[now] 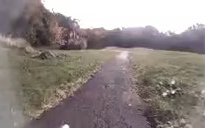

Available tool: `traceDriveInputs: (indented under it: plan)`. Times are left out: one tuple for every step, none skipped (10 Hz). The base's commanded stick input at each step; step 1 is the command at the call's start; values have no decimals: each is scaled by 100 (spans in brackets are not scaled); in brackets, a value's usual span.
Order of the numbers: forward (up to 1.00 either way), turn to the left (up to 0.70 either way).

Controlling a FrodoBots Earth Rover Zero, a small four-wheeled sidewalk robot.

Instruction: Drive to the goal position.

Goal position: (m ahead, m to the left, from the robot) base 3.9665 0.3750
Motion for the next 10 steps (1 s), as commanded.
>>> traceDriveInputs:
  plan:
    - [100,0]
    - [100,0]
    - [100,0]
    - [100,0]
    - [100,0]
    - [100,0]
    - [100,0]
    - [100,0]
    - [100,0]
    - [100,0]
